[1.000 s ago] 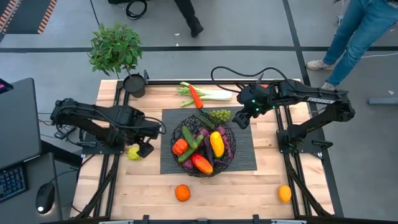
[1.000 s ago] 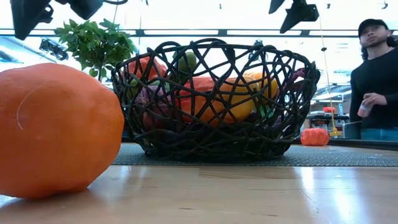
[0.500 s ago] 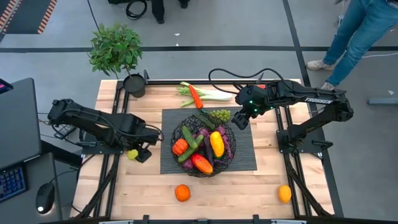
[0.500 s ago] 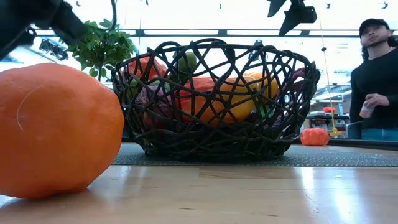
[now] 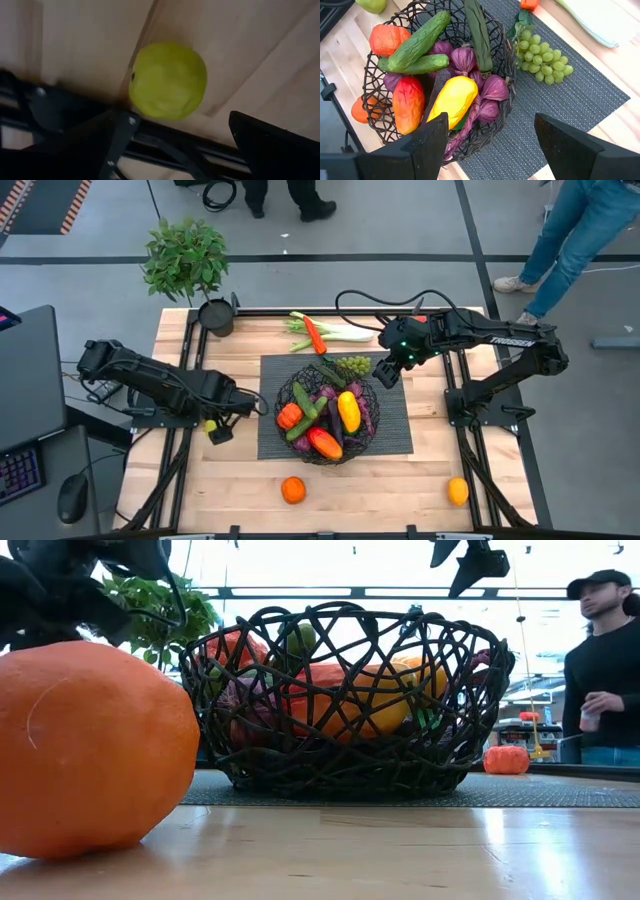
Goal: Build produce basket
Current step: Put the green apple into the black wire basket
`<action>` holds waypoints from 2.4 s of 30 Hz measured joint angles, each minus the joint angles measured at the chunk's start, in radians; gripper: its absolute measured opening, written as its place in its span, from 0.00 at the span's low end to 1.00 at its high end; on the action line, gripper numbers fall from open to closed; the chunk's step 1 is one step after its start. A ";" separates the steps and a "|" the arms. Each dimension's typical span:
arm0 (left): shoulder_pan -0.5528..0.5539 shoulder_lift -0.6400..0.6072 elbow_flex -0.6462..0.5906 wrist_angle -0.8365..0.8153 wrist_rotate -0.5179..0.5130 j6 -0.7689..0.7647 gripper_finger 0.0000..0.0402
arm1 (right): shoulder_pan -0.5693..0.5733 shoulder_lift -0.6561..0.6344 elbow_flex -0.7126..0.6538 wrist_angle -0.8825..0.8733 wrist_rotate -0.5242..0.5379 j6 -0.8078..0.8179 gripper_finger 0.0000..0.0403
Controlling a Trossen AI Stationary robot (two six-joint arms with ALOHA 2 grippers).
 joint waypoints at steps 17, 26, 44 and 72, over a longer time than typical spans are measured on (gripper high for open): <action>0.000 0.001 -0.109 0.091 0.047 -0.038 0.99 | 0.016 0.000 0.000 -0.005 0.002 0.021 0.74; 0.000 0.002 -0.203 0.217 0.051 -0.065 0.99 | 0.016 0.000 0.000 -0.017 0.001 0.021 0.74; 0.000 0.001 -0.260 0.270 0.077 -0.106 0.80 | 0.012 0.000 0.000 -0.031 -0.063 0.022 0.74; 0.067 0.000 0.446 0.403 -0.286 -0.290 0.77 | -0.020 -0.083 0.000 -0.096 -0.131 0.059 0.74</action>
